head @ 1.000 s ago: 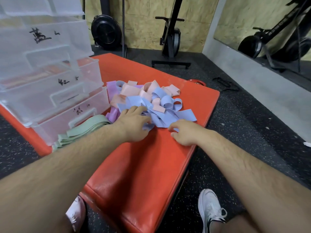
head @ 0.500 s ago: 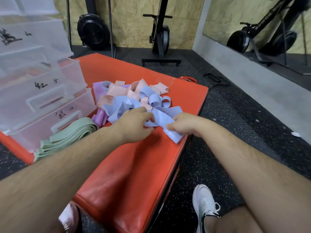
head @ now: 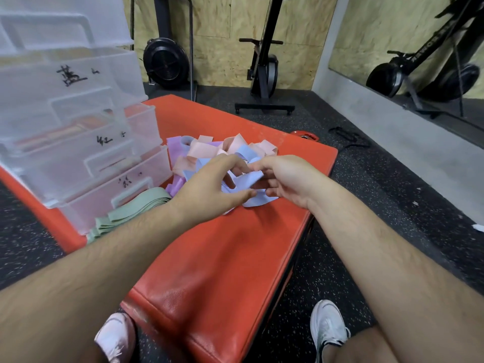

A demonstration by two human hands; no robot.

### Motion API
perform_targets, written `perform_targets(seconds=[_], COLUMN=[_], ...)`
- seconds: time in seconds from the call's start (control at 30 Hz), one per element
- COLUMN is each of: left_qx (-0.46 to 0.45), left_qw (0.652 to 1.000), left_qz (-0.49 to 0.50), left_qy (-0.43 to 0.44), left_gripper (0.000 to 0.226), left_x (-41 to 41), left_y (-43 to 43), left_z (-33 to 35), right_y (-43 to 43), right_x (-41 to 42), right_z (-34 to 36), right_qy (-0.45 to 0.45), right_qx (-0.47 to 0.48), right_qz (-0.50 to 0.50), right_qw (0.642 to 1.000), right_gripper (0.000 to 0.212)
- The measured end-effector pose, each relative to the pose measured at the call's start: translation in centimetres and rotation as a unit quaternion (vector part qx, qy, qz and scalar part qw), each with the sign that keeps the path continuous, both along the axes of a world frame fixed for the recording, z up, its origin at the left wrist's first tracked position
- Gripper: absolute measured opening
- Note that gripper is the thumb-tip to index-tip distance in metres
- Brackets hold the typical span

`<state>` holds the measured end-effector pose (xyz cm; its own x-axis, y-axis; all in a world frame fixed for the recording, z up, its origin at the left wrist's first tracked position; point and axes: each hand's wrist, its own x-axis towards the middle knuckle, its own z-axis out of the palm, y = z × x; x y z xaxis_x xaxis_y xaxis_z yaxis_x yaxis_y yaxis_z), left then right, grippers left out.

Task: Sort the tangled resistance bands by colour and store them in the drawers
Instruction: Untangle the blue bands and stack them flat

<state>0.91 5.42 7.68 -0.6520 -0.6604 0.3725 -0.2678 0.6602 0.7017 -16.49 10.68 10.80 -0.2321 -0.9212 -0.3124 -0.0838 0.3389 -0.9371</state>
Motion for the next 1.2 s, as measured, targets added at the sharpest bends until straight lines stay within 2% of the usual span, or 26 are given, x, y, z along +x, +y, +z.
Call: perform_targets(seconds=[0.07, 0.13, 0.23, 0.33, 0.37, 0.4, 0.57, 0.63, 0.67, 0.7, 0.73, 0.77, 0.87, 0.97, 1.1, 1.2], left_qx=[-0.023, 0.008, 0.188, 0.419, 0.462, 0.471, 0.316, 0.262, 0.225, 0.187, 0.151, 0.125, 0.100, 0.109, 0.128, 0.148], left_qw=[1.000, 0.999, 0.976, 0.900, 0.877, 0.871, 0.932, 0.949, 0.959, 0.969, 0.978, 0.983, 0.988, 0.984, 0.978, 0.974], left_qz=[0.010, 0.039, 0.110, 0.102, 0.091, 0.087, 0.161, 0.169, 0.167, 0.159, 0.146, 0.133, 0.117, 0.138, 0.160, 0.168], left_qy=[-0.006, 0.000, 0.006, 0.064, 0.095, 0.115, 0.073, 0.052, 0.038, 0.019, 0.001, -0.010, -0.009, -0.004, 0.029, 0.040], left_gripper=[0.017, 0.018, 0.022, 0.016, 0.015, 0.014, 0.021, 0.019, 0.020, 0.022, 0.023, 0.023, 0.018, 0.017, 0.018, 0.019], left_x=[0.7, 1.0, 1.6, 2.1, 2.4, 2.6, 4.0, 4.5, 4.7, 5.0, 5.2, 5.5, 6.1, 6.5, 6.6, 7.1], left_y=[-0.2, -0.3, -0.2, -0.2, -0.4, -0.7, -1.9, -2.2, -2.3, -2.4, -2.3, -2.3, -2.5, -2.8, -2.6, -2.8], left_z=[0.1, -0.1, -0.6, -0.5, -0.3, -0.3, -1.7, -2.0, -1.9, -1.7, -1.5, -1.4, -1.6, -1.6, -0.9, -0.5], right_y=[0.3, 0.4, 0.3, -0.2, -0.3, -0.4, -0.4, -0.6, -1.1, -1.6, -2.2, -2.6, -3.4, -3.7, -3.9, -3.4], right_x=[0.4, 0.7, 1.5, 3.0, 3.5, 4.0, 5.9, 6.4, 6.3, 6.1, 6.2, 6.3, 6.8, 6.8, 5.7, 4.3], right_z=[0.0, -0.3, -1.3, -2.1, -2.2, -2.4, -2.4, -2.7, -3.0, -3.3, -3.4, -3.6, -3.7, -3.9, -4.1, -4.3], right_qy=[0.022, 0.050, 0.020, -0.040, -0.044, -0.041, 0.026, 0.110, 0.208, 0.317, 0.387, 0.409, 0.369, 0.343, 0.379, 0.409], right_qx=[0.005, -0.003, -0.041, -0.061, -0.061, -0.059, -0.026, -0.037, -0.071, -0.119, -0.158, -0.179, -0.167, -0.176, -0.165, -0.123], right_qz=[0.019, 0.013, -0.034, -0.073, -0.072, -0.064, 0.022, 0.028, 0.008, -0.008, 0.001, 0.036, 0.136, 0.155, 0.169, 0.186], right_qw=[1.000, 0.999, 0.998, 0.995, 0.995, 0.995, 0.999, 0.993, 0.975, 0.941, 0.908, 0.894, 0.904, 0.910, 0.894, 0.885], right_gripper=[0.026, 0.024, 0.021, 0.025, 0.026, 0.026, 0.023, 0.013, 0.009, 0.009, 0.011, 0.015, 0.014, 0.009, 0.030, 0.028])
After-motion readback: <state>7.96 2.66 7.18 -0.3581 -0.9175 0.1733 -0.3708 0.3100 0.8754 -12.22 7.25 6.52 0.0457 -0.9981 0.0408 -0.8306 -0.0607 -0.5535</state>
